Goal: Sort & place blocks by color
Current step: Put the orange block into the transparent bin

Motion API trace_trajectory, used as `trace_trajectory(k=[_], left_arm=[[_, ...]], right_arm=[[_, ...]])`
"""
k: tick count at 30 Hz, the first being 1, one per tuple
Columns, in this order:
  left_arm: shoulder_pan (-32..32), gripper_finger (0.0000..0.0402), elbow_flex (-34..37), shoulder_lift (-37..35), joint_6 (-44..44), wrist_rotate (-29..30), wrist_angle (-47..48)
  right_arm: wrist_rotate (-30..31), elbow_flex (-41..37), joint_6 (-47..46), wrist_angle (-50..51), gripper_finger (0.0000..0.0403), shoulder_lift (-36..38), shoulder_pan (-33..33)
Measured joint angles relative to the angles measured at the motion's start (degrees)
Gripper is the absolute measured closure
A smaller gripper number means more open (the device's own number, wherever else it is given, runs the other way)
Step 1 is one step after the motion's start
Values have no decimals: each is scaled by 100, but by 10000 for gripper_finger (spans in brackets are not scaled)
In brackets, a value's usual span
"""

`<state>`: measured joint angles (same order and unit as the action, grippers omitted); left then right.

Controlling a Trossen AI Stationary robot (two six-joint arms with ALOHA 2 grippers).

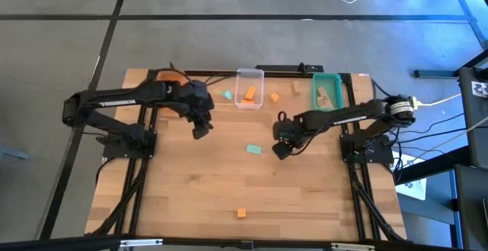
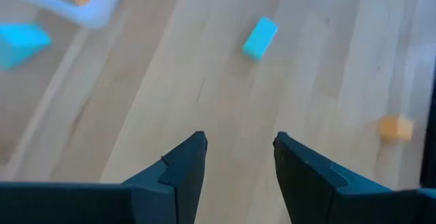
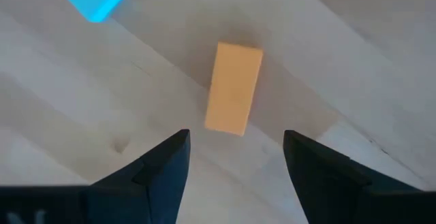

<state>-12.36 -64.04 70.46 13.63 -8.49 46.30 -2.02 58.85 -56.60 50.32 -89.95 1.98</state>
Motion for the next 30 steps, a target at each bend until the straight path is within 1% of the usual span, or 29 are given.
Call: trace_trajectory(k=[6, 10, 18, 22, 24, 26, 30], left_arm=[[0, 239, 3, -607, -68, 31, 98], [2, 239, 6, -947, -27, 31, 75], [0, 239, 9, -1340, 132, 42, 25], [0, 239, -3, -1410, 134, 43, -58], [0, 239, 6, -1411, 134, 46, -29], [0, 239, 4, -1428, 134, 47, -50], [0, 239, 6, -1419, 129, 46, -49]], right_arm=[[42, 0, 26, -267, 167, -518, 124], [48, 0, 256, -445, 167, -826, 125], [89, 35, 326, -514, 167, -1439, 115], [83, 42, 330, -502, 168, -1576, 114], [78, 39, 332, -510, 179, -1581, 112], [81, 39, 387, -531, 202, -1560, 84], [112, 81, 477, -536, 273, -1497, 16]])
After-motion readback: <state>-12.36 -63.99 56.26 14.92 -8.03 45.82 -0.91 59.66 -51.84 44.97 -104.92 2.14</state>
